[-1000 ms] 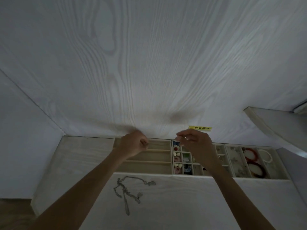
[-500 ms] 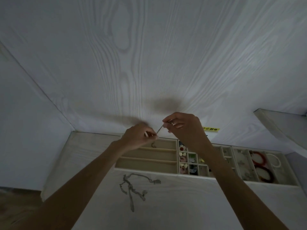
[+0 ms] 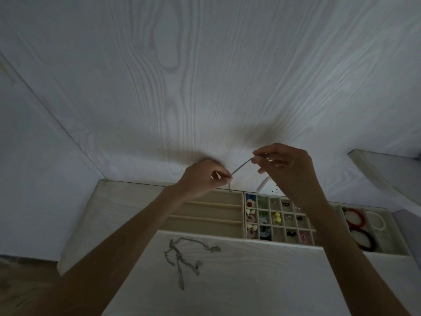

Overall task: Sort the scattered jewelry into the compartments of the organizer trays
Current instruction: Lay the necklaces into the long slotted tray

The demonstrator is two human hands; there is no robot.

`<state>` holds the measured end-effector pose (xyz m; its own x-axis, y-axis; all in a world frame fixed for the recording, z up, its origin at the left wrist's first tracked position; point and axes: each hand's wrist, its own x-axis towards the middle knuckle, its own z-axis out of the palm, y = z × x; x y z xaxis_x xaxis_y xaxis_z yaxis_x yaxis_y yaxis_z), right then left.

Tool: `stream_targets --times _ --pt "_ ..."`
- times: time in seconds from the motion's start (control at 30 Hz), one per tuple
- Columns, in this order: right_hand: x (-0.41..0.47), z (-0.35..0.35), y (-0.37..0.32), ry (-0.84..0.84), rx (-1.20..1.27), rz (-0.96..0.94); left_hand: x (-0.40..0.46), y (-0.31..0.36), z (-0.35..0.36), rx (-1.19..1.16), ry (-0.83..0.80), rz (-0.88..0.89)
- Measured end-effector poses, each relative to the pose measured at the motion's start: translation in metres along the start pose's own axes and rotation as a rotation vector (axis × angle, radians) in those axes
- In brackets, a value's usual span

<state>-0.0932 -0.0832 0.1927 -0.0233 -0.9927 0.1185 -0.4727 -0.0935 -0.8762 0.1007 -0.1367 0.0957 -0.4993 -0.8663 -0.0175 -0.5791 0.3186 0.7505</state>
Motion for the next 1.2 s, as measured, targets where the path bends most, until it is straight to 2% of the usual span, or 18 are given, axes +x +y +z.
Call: stream_targets --times 0.5,0.73,0.87,1.0,1.1,1.2 --pt "-0.011 0.06 0.069 -0.168 -0.011 0.279 -0.04 -0.062 0.005 0.342 0.066 -0.21" --pt "-0.015 0.073 0.091 -0.079 0.032 0.329 -0.051 -0.076 0.015 0.449 0.196 -0.212" --pt "-0.018 0.081 0.103 -0.023 -0.009 0.379 -0.052 -0.079 0.013 0.445 0.246 -0.311" --pt "-0.022 0.086 0.113 0.093 0.05 0.429 -0.052 -0.08 0.011 0.383 0.292 -0.454" --pt "-0.024 0.088 0.119 0.151 -0.022 0.45 -0.053 -0.085 0.013 0.332 0.284 -0.512" --pt "-0.023 0.092 0.124 0.141 -0.089 0.457 -0.053 -0.088 0.013 0.307 0.25 -0.576"
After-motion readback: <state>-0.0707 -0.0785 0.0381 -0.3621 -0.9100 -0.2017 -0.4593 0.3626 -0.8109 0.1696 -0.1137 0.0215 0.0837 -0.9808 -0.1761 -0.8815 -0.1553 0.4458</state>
